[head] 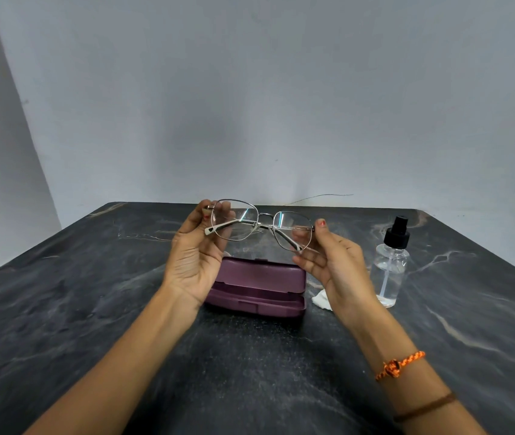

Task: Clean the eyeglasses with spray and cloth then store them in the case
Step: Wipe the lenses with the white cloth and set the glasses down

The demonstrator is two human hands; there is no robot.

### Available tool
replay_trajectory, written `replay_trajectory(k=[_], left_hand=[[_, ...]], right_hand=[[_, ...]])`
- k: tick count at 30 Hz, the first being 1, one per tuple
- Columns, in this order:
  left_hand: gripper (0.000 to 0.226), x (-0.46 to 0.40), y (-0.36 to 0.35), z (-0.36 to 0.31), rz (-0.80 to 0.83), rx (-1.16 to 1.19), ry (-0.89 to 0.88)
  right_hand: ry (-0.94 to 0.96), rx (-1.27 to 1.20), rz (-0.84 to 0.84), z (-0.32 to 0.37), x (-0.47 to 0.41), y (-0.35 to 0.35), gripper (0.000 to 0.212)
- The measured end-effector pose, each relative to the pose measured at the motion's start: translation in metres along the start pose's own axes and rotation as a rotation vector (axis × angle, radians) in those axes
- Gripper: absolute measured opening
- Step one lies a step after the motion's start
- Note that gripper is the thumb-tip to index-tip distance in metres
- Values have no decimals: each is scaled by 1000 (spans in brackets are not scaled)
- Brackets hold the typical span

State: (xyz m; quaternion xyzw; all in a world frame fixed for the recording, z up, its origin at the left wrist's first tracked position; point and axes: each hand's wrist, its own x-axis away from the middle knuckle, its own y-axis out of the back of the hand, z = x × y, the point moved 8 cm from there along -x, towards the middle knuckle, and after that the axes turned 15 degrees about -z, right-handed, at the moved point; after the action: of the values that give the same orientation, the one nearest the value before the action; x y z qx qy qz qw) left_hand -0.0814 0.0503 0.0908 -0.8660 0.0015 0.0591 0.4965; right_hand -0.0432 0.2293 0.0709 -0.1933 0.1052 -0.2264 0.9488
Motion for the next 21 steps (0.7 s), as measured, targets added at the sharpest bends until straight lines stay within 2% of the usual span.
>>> replay_trajectory(k=[4, 8, 11, 14, 18, 21], left_hand=[[33, 1, 1, 3, 8, 99, 62], [18, 0, 2, 8, -11, 85, 82], [26, -2, 4, 9, -12, 87, 87], [29, -3, 5, 7, -6, 42, 72], [52, -7, 9, 6, -1, -37, 45], [50, -11, 12, 5, -8, -81, 45]], right_hand=[[-86, -86, 24, -6, 2, -4, 28], [-165, -170, 11, -10, 4, -4, 28], [-204, -203, 1, -12, 5, -4, 28], [-234, -222, -9, -15, 6, -4, 28], [-256, -247, -26, -15, 7, -2, 26], [-251, -248, -34, -12, 7, -2, 31]])
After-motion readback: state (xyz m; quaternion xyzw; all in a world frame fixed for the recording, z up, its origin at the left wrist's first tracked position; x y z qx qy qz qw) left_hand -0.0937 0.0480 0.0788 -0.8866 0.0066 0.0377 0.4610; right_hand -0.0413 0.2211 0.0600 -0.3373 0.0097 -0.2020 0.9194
